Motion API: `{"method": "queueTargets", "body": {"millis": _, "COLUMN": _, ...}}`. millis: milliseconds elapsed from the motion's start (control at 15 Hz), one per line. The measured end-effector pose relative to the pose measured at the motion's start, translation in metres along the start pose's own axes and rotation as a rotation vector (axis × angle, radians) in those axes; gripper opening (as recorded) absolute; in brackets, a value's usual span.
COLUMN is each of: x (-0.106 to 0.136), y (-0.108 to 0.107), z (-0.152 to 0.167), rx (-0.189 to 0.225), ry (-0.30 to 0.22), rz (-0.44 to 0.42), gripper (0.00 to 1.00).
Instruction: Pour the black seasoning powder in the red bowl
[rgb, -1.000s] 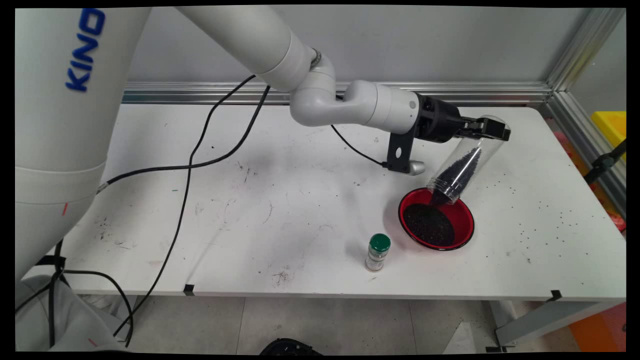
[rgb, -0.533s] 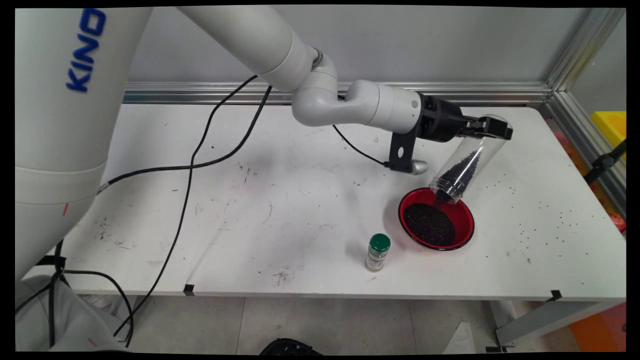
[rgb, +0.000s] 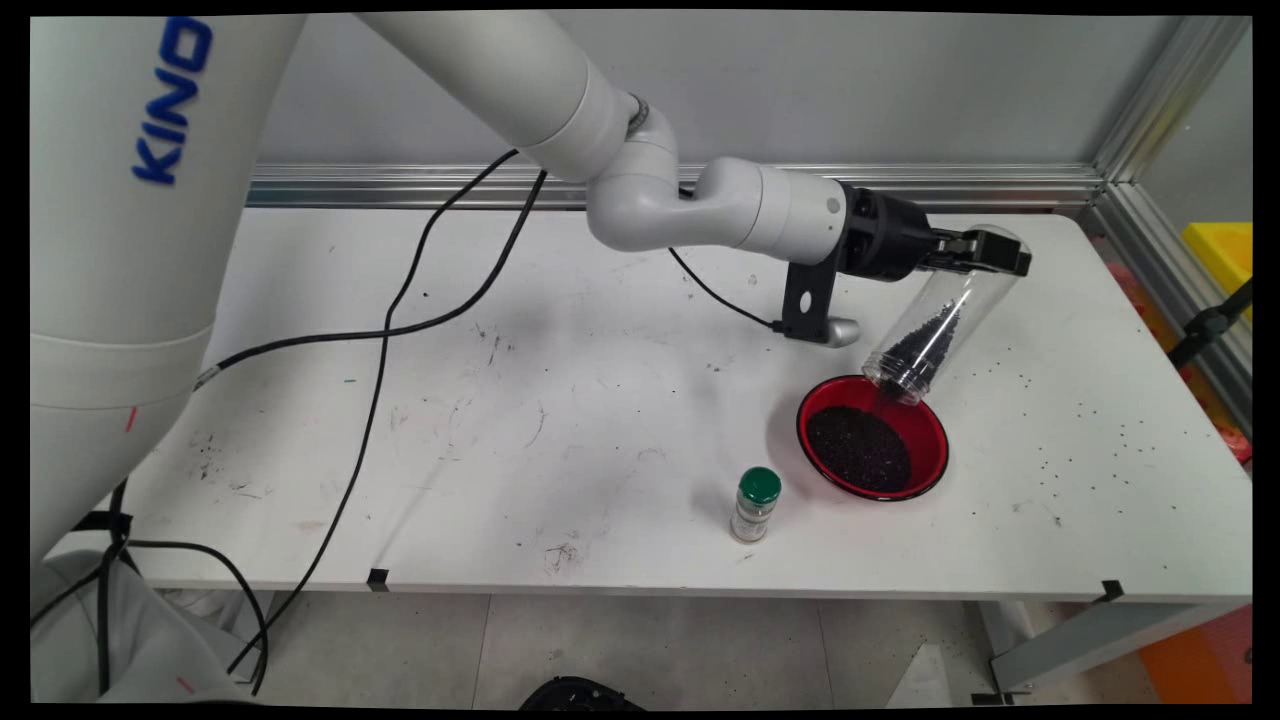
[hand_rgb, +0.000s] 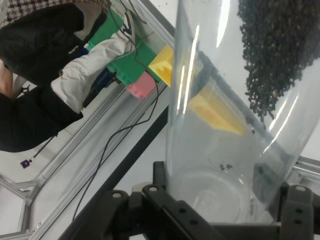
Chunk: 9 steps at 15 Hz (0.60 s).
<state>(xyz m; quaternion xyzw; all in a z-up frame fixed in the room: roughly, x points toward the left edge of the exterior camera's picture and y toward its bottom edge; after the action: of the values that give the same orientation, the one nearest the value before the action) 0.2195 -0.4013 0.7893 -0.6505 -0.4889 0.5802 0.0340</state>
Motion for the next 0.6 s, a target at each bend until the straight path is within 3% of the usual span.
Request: {"method": "queueTargets", "body": {"millis": 600, "x": -0.0043, "y": -0.0044, "z": 0.0033, "rx": 0.016, "ry": -0.013, "rz": 0.022, "gripper": 0.00}}
